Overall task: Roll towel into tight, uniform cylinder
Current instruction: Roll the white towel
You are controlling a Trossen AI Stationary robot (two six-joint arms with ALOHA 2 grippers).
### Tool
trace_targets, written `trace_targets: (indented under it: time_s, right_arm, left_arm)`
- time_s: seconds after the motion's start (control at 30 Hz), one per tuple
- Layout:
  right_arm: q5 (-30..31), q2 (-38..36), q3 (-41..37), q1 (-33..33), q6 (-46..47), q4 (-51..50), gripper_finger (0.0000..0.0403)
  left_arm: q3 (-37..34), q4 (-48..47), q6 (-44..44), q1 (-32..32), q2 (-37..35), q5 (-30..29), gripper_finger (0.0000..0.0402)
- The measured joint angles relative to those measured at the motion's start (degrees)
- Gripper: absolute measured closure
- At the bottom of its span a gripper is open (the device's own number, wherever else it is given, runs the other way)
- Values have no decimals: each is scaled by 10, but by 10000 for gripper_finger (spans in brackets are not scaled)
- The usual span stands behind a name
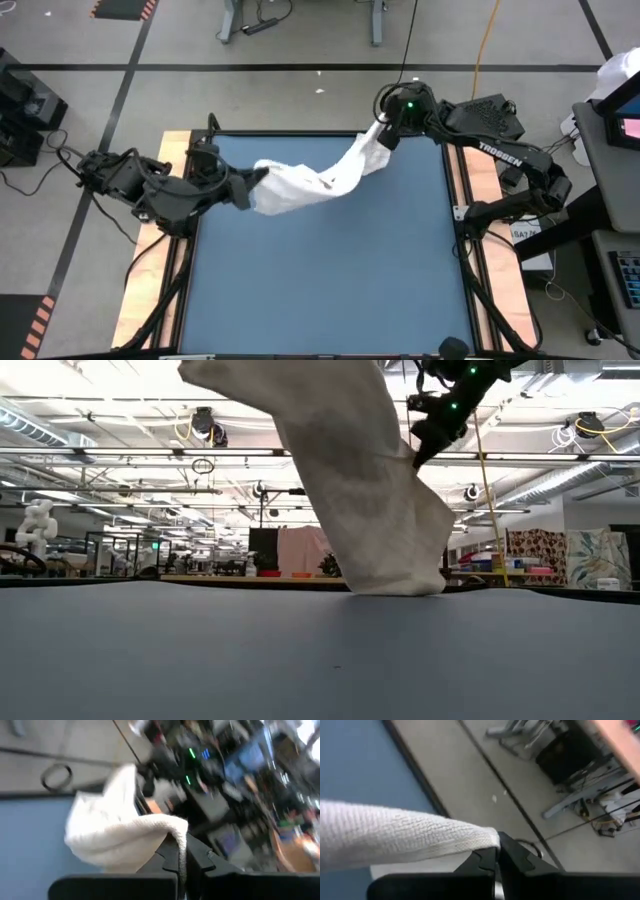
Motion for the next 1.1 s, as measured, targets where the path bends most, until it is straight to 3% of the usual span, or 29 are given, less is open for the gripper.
trace_targets:
  time_s: [0.17,0.27,0.37,0.5,0.67,0.83,0.93,1.1]
  right_arm:
    - [2,9,0,-29,4,132,403]
    - [-2,15,0,-50,4,209,403]
    - [-39,16,0,-69,4,274,403]
    - [-110,16,15,-88,50,278,403]
    - [-157,8,35,-90,84,168,403]
    - [-240,-5,37,-90,120,33,402]
    - [-284,-3,37,-89,131,-64,402]
    - [-296,-4,37,-85,129,-171,402]
  left_arm:
    - [0,55,59,46,0,-139,398]
    - [0,143,157,90,0,-158,398]
    - [0,274,303,135,1,-120,398]
    - [0,434,426,184,7,13,398]
    - [0,467,392,191,6,142,398]
    - [0,375,293,171,7,254,398]
    - [0,294,216,158,14,271,398]
    - [-1,185,155,139,30,276,398]
